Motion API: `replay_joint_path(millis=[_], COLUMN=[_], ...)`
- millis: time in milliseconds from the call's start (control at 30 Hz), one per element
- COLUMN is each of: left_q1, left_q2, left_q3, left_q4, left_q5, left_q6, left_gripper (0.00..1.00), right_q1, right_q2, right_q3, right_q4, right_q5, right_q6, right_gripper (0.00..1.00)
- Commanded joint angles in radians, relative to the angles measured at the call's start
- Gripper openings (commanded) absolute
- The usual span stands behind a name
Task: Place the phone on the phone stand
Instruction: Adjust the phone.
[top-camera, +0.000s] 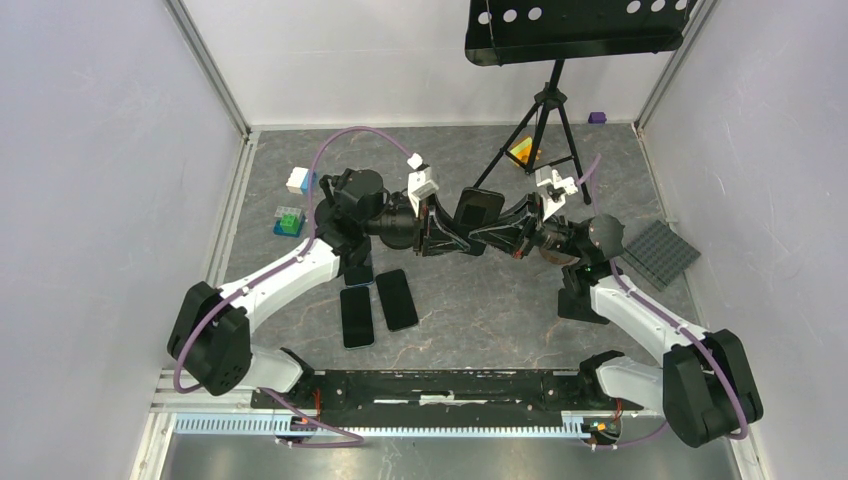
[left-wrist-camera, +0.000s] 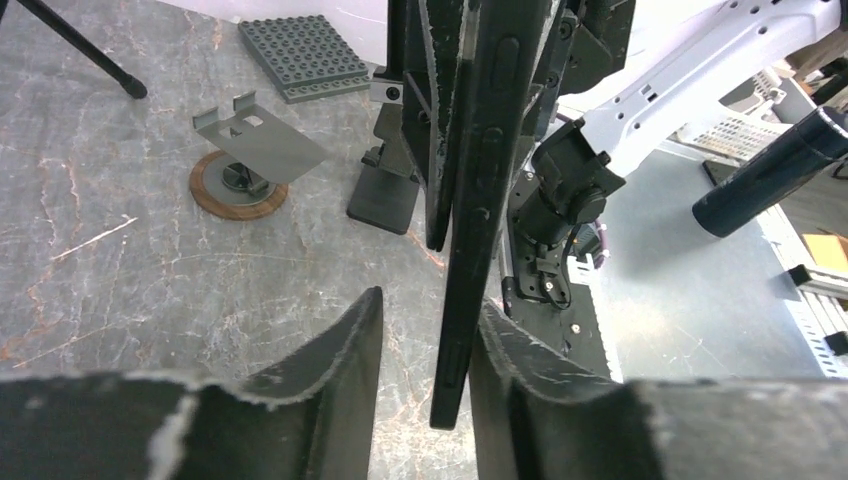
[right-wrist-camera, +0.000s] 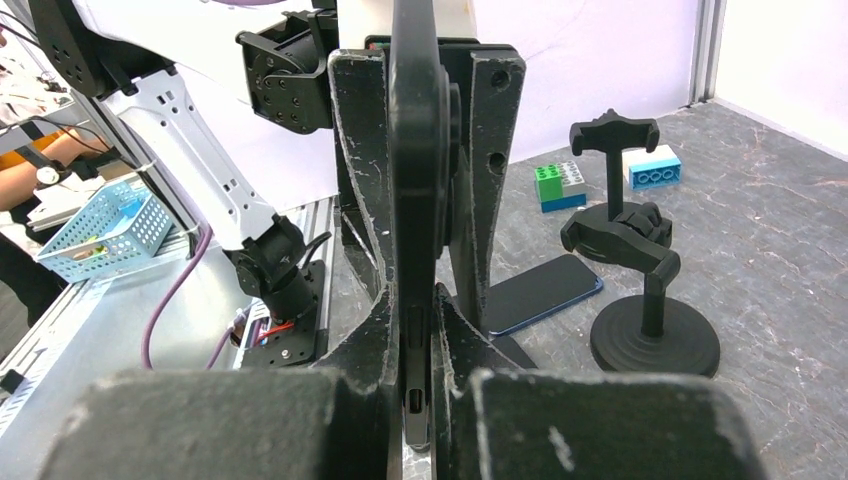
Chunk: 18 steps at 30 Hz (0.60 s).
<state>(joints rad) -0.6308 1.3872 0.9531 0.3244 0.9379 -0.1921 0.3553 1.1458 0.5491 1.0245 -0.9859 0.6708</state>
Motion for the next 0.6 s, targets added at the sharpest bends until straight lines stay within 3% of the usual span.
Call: replay_joint_path(millis=[0, 133, 267, 333, 400, 500, 567], left_q1=[-0.005, -0.021, -0.035, -0.036, -0.035, -0.035, -0.035], left_q2=[0.002, 0.02, 0.029, 0.021, 0.002, -0.034, -0.052], left_q3=[0.048, 0.058, 0.062, 0.058, 0.06, 0.076, 0.092], left_q4=[0.049, 0.048, 0.048, 0.04, -0.027, -0.197, -0.304], left_q5=[0.034, 0.056, 0.082, 0.085, 0.081, 0.05, 0.03], left_q6=[-0.031, -0.036, -0.046, -0.043, 0.014, 0.145, 0.246], left_gripper=[0.35, 0.26, 0.03, 0.02, 0.02, 0.02, 0.02], right_q1=[0.002, 0.002, 0.002, 0.003, 0.001, -0.003, -0.004], right_q2=[0.0, 0.01, 0.011, 0.003, -0.015, -0.056, -0.086], right_q3=[-0.001, -0.006, -0.016, -0.018, -0.007, 0.044, 0.096], right_q4=[0.1, 0.108, 0.11, 0.084, 0.009, -0.215, -0.404], right_q5=[0.013, 0.018, 0.02, 0.02, 0.018, 0.018, 0.034], right_q6=[0.01, 0.011, 0.004, -0.019, -0.084, -0.243, -0.387], right_gripper=[0.0, 0.0, 0.01, 0.07, 0.24, 0.68, 0.85])
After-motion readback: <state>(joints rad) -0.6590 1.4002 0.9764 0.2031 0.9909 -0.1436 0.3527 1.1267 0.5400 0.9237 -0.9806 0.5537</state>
